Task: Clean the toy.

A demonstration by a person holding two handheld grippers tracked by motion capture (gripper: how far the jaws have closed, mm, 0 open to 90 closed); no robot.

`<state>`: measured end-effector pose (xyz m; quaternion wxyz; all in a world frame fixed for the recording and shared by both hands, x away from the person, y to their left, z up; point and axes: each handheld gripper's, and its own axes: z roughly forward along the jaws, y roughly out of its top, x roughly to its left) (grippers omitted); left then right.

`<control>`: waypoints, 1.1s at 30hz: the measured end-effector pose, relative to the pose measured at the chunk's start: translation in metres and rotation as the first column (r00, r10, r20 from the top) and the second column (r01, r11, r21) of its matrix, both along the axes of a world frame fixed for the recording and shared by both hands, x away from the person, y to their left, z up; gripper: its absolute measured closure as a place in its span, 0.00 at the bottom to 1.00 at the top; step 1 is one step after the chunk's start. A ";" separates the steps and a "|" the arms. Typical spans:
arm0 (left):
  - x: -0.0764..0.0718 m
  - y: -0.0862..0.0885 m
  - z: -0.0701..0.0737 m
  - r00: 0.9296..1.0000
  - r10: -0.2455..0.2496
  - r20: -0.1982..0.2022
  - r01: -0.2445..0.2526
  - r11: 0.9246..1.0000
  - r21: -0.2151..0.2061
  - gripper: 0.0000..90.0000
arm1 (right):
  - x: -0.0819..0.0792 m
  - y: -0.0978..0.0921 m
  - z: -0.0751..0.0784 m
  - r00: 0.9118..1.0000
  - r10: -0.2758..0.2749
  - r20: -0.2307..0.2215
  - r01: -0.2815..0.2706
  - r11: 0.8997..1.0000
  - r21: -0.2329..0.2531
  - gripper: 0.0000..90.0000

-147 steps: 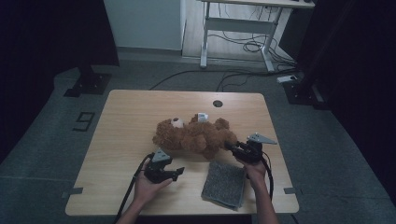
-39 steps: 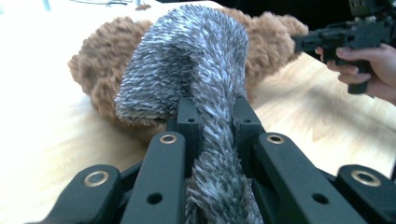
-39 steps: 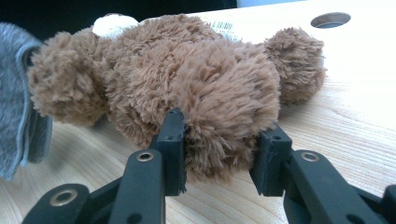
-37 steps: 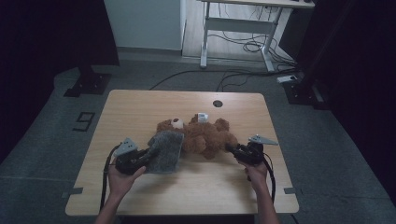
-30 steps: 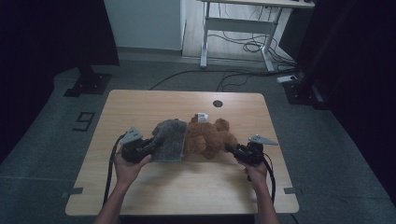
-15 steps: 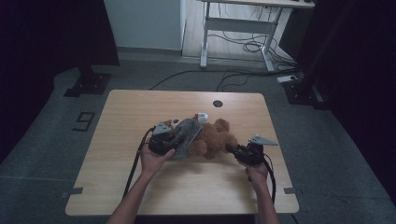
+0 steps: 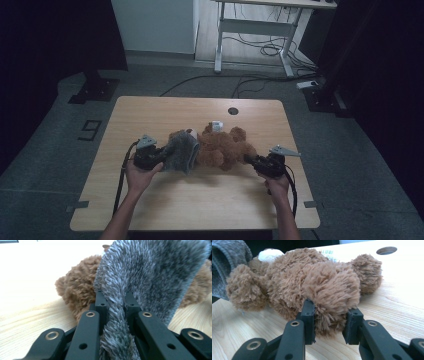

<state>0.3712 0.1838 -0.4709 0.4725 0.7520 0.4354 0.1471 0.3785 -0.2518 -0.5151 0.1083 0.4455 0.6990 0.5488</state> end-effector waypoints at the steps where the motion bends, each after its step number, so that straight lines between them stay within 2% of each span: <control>1: 0.000 -0.002 0.001 1.000 -0.004 0.004 0.004 1.000 -0.002 0.87 | 0.000 0.000 0.000 1.000 0.000 0.000 0.000 1.000 0.000 0.75; 4: 0.001 -0.015 0.009 0.999 -0.040 0.016 0.040 0.999 -0.018 0.87 | 0.000 0.001 0.000 1.000 0.002 0.006 -0.002 1.000 -0.001 0.75; 5: 0.005 -0.026 0.014 0.998 -0.068 0.018 0.068 0.997 -0.031 0.87 | 0.000 0.001 0.000 1.000 0.004 0.006 -0.004 1.000 -0.002 0.75; 6: 0.005 -0.026 0.014 0.998 -0.068 0.018 0.068 0.997 -0.031 0.87 | 0.000 0.001 0.000 1.000 0.004 0.006 -0.004 1.000 -0.002 0.75; 8: 0.010 -0.040 0.021 0.996 -0.090 0.020 0.091 0.995 -0.033 0.87 | -0.001 0.001 -0.001 1.000 0.004 0.006 -0.004 1.000 0.003 0.75; 11: 0.017 -0.064 0.029 0.991 -0.130 0.022 0.131 0.990 -0.060 0.87 | -0.001 0.001 -0.002 1.000 0.006 0.003 -0.006 1.000 0.006 0.75; 12: 0.020 -0.082 0.030 0.988 -0.152 0.021 0.153 0.987 -0.053 0.86 | -0.002 0.001 -0.002 1.000 0.004 0.004 -0.004 1.000 0.007 0.75; 13: 0.021 -0.090 0.029 0.987 -0.161 0.017 0.162 0.986 -0.046 0.86 | -0.002 0.001 -0.002 1.000 0.004 0.005 -0.004 1.000 0.006 0.75; 14: 0.021 -0.090 0.029 0.987 -0.161 0.017 0.162 0.986 -0.046 0.86 | -0.002 0.001 -0.002 1.000 0.004 0.005 -0.004 1.000 0.006 0.75; 16: 0.026 -0.103 0.024 0.986 -0.167 0.000 0.167 0.986 -0.025 0.86 | -0.002 0.001 -0.002 1.000 0.001 0.007 -0.001 1.000 0.004 0.75; 17: 0.029 -0.108 0.019 0.988 -0.154 -0.010 0.154 0.988 -0.009 0.86 | -0.002 0.001 -0.002 1.000 -0.002 0.010 0.002 1.000 0.003 0.75; 19: 0.031 -0.108 0.013 0.989 -0.145 -0.019 0.145 0.989 -0.016 0.86 | -0.002 0.000 -0.001 1.000 -0.003 0.010 0.003 1.000 -0.002 0.76; 22: 0.029 -0.100 0.009 0.993 -0.119 -0.013 0.119 0.993 -0.002 0.86 | -0.002 -0.001 -0.002 1.000 0.000 0.008 0.000 1.000 -0.002 0.76; 25: 0.027 -0.087 0.007 0.996 -0.092 -0.018 0.092 0.995 0.030 0.86 | 0.000 0.000 -0.004 1.000 -0.009 -0.014 0.009 1.000 0.001 0.76; 30: 0.022 -0.062 0.006 0.998 -0.065 -0.012 0.066 0.995 0.070 0.86 | -0.001 0.000 -0.004 1.000 -0.009 -0.013 0.009 1.000 -0.006 0.76; 32: 0.017 -0.048 0.009 0.999 -0.040 0.004 0.039 0.995 0.095 0.86 | -0.002 0.001 -0.005 1.000 -0.009 -0.011 0.009 1.000 -0.007 0.76; 33: 0.017 -0.048 0.009 0.999 -0.040 0.004 0.039 0.995 0.095 0.86 | -0.002 0.001 -0.005 1.000 -0.009 -0.011 0.009 1.000 -0.007 0.76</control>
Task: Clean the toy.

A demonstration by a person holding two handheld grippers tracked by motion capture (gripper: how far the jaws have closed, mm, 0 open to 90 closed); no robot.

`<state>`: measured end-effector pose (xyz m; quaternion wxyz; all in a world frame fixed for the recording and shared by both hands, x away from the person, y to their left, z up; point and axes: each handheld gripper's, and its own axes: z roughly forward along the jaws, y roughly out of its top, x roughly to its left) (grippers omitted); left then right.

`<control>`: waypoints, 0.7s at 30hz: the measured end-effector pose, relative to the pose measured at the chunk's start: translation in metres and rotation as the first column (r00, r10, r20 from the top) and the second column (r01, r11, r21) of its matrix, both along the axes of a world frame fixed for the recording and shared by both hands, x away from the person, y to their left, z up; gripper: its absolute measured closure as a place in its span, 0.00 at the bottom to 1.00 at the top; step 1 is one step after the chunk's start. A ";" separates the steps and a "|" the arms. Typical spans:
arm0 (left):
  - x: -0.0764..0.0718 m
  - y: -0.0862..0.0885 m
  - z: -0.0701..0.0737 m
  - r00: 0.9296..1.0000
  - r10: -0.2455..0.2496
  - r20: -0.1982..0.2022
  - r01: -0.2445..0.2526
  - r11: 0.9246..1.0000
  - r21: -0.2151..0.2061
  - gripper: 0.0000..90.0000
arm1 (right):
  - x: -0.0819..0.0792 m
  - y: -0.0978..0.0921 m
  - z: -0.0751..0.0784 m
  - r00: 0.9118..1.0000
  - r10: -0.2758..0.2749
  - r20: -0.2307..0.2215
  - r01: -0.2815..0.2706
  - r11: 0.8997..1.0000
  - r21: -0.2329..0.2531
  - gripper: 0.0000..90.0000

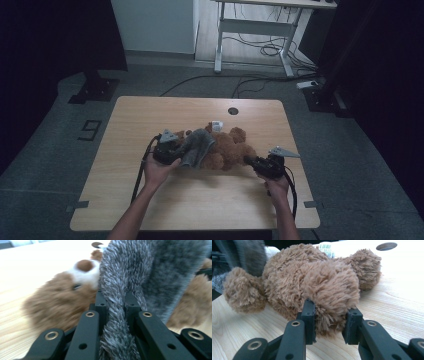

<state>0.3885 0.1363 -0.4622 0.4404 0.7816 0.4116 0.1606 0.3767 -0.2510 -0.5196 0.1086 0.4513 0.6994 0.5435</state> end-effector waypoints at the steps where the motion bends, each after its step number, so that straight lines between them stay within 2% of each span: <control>1: -0.002 0.008 0.002 1.000 0.024 0.011 -0.024 1.000 0.010 0.86 | 0.000 0.000 0.000 1.000 0.000 0.000 0.000 1.000 0.000 0.76; 5: -0.004 0.030 0.004 0.997 0.077 0.019 -0.077 0.997 0.016 0.86 | 0.001 -0.001 0.000 1.000 0.002 -0.003 -0.002 1.000 0.001 0.76; 7: -0.002 0.035 0.001 0.996 0.085 0.006 -0.085 0.996 -0.010 0.86 | 0.001 0.000 -0.001 1.000 -0.001 -0.002 0.001 1.000 0.005 0.76; 9: -0.002 0.031 0.001 0.997 0.077 0.013 -0.076 0.997 -0.031 0.86 | 0.001 0.001 -0.001 1.000 -0.009 -0.005 0.009 1.000 0.008 0.76; 12: -0.001 0.011 0.011 0.999 0.025 0.030 -0.023 0.997 -0.068 0.86 | 0.001 0.001 -0.001 1.000 -0.011 -0.004 0.011 1.000 0.008 0.77; 15: 0.005 -0.018 0.024 0.998 -0.036 0.055 0.039 0.998 -0.055 0.86 | 0.001 0.001 -0.001 1.000 -0.010 -0.004 0.010 1.000 0.008 0.76; 18: 0.017 -0.043 0.031 0.994 -0.092 0.051 0.096 0.991 -0.089 0.86 | 0.001 0.001 -0.001 1.000 -0.011 -0.005 0.011 1.000 0.009 0.77; 21: 0.026 -0.067 0.030 0.990 -0.142 0.026 0.144 0.984 -0.102 0.86 | 0.001 0.001 -0.002 1.000 -0.009 -0.007 0.009 1.000 0.013 0.77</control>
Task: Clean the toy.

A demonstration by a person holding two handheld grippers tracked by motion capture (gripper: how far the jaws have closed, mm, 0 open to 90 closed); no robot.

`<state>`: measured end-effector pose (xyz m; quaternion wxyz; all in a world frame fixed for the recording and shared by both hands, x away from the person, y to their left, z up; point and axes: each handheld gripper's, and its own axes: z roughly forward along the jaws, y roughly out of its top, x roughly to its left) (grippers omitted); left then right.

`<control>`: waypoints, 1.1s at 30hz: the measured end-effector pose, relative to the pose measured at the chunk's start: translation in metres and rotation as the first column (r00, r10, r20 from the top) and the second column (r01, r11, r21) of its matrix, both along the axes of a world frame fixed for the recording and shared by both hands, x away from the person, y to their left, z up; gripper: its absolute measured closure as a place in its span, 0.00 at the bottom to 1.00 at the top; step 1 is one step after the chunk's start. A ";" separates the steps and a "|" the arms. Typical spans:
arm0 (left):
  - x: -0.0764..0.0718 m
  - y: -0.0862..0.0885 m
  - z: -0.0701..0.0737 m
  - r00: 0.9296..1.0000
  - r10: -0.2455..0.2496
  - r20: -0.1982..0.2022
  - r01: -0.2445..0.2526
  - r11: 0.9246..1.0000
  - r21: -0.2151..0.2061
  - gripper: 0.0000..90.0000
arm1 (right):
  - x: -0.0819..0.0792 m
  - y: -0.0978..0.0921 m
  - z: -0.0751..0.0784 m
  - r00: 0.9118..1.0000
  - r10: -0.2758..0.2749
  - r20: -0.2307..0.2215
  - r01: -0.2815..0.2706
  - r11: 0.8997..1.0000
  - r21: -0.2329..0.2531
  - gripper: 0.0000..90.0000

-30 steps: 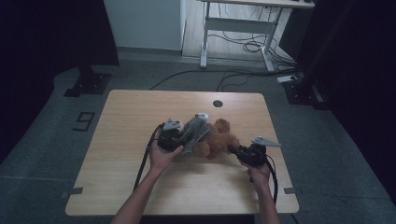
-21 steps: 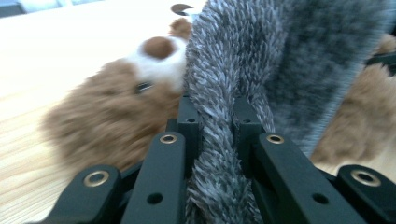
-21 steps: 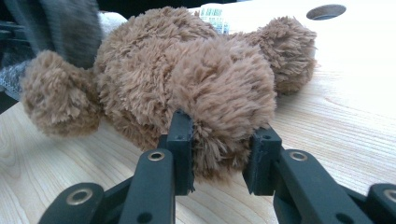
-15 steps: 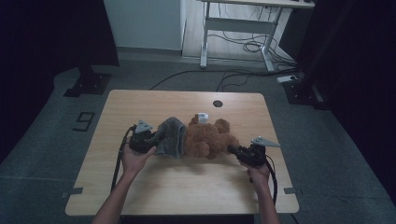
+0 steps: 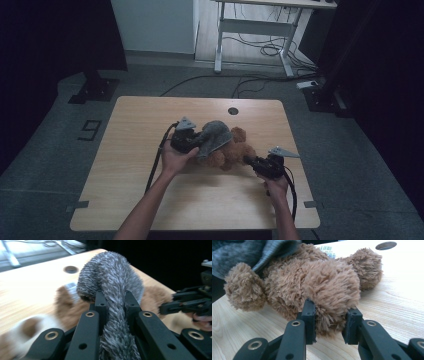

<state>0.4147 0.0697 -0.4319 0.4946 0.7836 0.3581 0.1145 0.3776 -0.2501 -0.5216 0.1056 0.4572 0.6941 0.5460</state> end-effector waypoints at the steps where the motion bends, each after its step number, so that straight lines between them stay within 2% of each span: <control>1: 0.000 -0.010 -0.002 1.000 -0.025 -0.008 0.025 1.000 0.002 0.86 | 0.000 0.000 0.000 1.000 -0.001 0.000 0.001 1.000 0.001 0.77; 5: -0.005 -0.033 -0.011 0.995 -0.096 -0.022 0.097 0.994 0.048 0.87 | 0.000 0.000 0.000 1.000 -0.001 0.000 0.001 1.000 -0.002 0.77; 10: -0.011 -0.046 -0.025 0.985 -0.146 -0.092 0.153 0.986 0.073 0.87 | 0.000 0.001 -0.001 1.000 -0.006 -0.004 0.006 1.000 -0.007 0.77; 12: -0.015 -0.051 -0.029 0.983 -0.154 -0.096 0.162 0.983 0.089 0.87 | 0.000 0.001 0.000 1.000 -0.007 -0.004 0.007 1.000 -0.010 0.77; 15: -0.019 -0.055 -0.033 0.981 -0.165 -0.106 0.173 0.982 0.077 0.87 | 0.000 0.001 -0.001 1.000 -0.008 -0.005 0.008 1.000 -0.009 0.77; 17: -0.022 -0.062 -0.036 0.976 -0.186 -0.114 0.194 0.979 0.069 0.87 | 0.000 0.002 -0.001 1.000 -0.008 -0.008 0.008 1.000 -0.003 0.77; 19: -0.025 -0.069 -0.039 0.973 -0.202 -0.109 0.211 0.974 0.079 0.87 | 0.001 0.001 -0.001 1.000 -0.006 -0.010 0.006 1.000 -0.003 0.77; 20: -0.027 -0.073 -0.040 0.974 -0.203 -0.105 0.213 0.972 0.095 0.87 | 0.001 0.001 -0.001 1.000 -0.005 -0.010 0.005 1.000 -0.001 0.77; 21: -0.028 -0.074 -0.041 0.977 -0.191 -0.096 0.201 0.973 0.109 0.87 | 0.001 0.001 -0.001 1.000 -0.005 -0.009 0.005 1.000 -0.001 0.77; 25: -0.028 -0.071 -0.045 0.982 -0.154 -0.109 0.166 0.980 0.110 0.87 | 0.000 0.002 -0.001 1.000 -0.003 -0.009 0.003 1.000 -0.003 0.76; 28: -0.029 -0.065 -0.046 0.983 -0.145 -0.112 0.158 0.980 0.120 0.87 | 0.000 0.002 -0.002 1.000 0.001 -0.012 -0.001 1.000 -0.007 0.76; 33: -0.031 -0.040 -0.041 0.984 -0.140 -0.112 0.151 0.984 0.096 0.87 | 0.001 0.000 -0.003 1.000 0.012 -0.013 -0.012 1.000 0.002 0.76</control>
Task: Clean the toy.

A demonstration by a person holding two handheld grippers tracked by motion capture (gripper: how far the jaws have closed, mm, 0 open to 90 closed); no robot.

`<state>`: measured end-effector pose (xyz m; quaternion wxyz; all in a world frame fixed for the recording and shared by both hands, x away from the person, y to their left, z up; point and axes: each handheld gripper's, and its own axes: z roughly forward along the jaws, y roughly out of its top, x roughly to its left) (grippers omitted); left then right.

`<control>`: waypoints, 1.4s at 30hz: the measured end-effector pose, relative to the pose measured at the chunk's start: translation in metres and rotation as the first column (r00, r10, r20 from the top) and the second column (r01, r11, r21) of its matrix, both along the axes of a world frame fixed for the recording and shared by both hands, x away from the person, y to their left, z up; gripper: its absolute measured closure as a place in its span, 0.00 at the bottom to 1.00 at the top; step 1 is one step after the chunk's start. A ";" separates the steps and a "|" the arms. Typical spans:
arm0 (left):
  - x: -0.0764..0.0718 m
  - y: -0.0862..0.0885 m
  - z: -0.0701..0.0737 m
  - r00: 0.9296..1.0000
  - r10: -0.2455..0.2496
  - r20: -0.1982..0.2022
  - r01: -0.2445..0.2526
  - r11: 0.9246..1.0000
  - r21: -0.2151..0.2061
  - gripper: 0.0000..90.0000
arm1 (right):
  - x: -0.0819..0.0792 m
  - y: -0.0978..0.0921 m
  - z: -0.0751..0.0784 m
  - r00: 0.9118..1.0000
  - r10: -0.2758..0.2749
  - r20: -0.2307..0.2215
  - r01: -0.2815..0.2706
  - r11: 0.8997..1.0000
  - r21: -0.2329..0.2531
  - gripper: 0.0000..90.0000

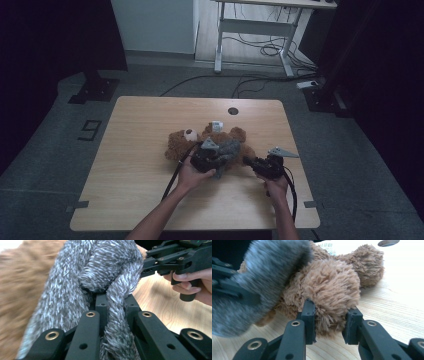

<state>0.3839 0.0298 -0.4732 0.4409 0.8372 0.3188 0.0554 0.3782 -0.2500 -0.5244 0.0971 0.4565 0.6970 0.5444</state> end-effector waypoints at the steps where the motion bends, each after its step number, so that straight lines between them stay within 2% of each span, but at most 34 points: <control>1: -0.001 0.005 0.001 1.000 0.004 0.000 -0.004 1.000 -0.004 0.87 | 0.000 0.000 0.000 1.000 0.001 -0.001 -0.001 1.000 0.002 0.76; 4: -0.003 0.029 0.004 0.999 0.028 0.027 -0.028 1.000 0.003 0.87 | 0.001 -0.001 -0.002 1.000 0.004 -0.005 -0.004 1.000 0.006 0.76; 10: -0.003 0.078 0.003 0.993 0.113 0.014 -0.113 0.993 -0.017 0.87 | 0.002 -0.003 -0.003 1.000 0.009 -0.008 -0.009 1.000 0.008 0.76; 12: -0.005 0.091 0.005 0.990 0.137 0.029 -0.137 0.991 -0.010 0.87 | 0.002 -0.003 -0.003 1.000 0.007 -0.007 -0.007 1.000 0.008 0.76; 14: -0.007 0.098 0.011 0.986 0.159 0.050 -0.158 0.987 -0.021 0.87 | 0.002 -0.003 -0.003 1.000 0.006 -0.007 -0.006 1.000 0.008 0.76; 16: -0.007 0.098 0.014 0.985 0.161 0.058 -0.159 0.987 -0.028 0.87 | 0.002 -0.003 -0.003 1.000 0.006 -0.005 -0.005 1.000 0.006 0.76; 18: -0.007 0.090 0.021 0.986 0.150 0.076 -0.147 0.988 -0.054 0.87 | 0.002 -0.002 -0.003 1.000 0.003 0.000 -0.003 1.000 0.003 0.76; 19: -0.007 0.085 0.024 0.986 0.141 0.086 -0.137 0.989 -0.052 0.87 | 0.002 -0.002 -0.003 1.000 0.002 0.004 -0.002 1.000 0.002 0.76; 22: -0.006 0.056 0.035 0.988 0.094 0.126 -0.090 0.995 -0.038 0.87 | 0.003 -0.002 -0.004 1.000 -0.001 0.006 0.001 1.000 0.001 0.76; 23: -0.005 0.039 0.041 0.989 0.069 0.131 -0.064 0.997 -0.042 0.87 | 0.003 -0.002 -0.004 1.000 -0.002 0.006 0.002 1.000 0.003 0.76; 25: -0.004 0.022 0.044 0.991 0.045 0.129 -0.039 0.998 -0.044 0.87 | 0.003 -0.002 -0.004 1.000 -0.002 0.006 0.002 1.000 0.004 0.76; 28: -0.001 -0.011 0.045 0.993 0.002 0.120 0.001 1.000 -0.022 0.87 | 0.003 -0.002 -0.004 1.000 -0.003 0.008 0.003 1.000 0.004 0.76; 30: 0.003 -0.035 0.035 0.996 -0.016 0.085 0.015 1.000 0.011 0.87 | 0.003 -0.002 -0.004 1.000 -0.003 0.008 0.003 1.000 0.004 0.76; 32: 0.005 -0.045 0.025 0.998 -0.017 0.060 0.014 0.999 0.051 0.87 | 0.003 -0.003 -0.005 1.000 -0.002 0.006 0.002 1.000 0.005 0.76; 34: 0.007 -0.048 0.012 0.999 -0.010 0.038 0.007 0.997 0.074 0.87 | 0.002 -0.003 -0.005 1.000 -0.001 0.002 0.001 1.000 0.006 0.76; 36: 0.007 -0.042 0.003 1.000 0.003 0.015 -0.003 0.999 0.052 0.87 | 0.003 -0.003 -0.005 1.000 0.005 0.003 -0.005 1.000 -0.003 0.76; 38: 0.006 -0.034 0.001 1.000 0.015 -0.001 -0.015 0.999 0.031 0.87 | 0.003 -0.003 -0.005 1.000 0.006 0.002 -0.006 1.000 -0.002 0.76; 42: -0.003 -0.012 0.002 0.999 0.038 0.030 -0.039 0.999 0.033 0.87 | 0.003 -0.003 -0.006 1.000 0.006 0.002 -0.006 1.000 0.005 0.76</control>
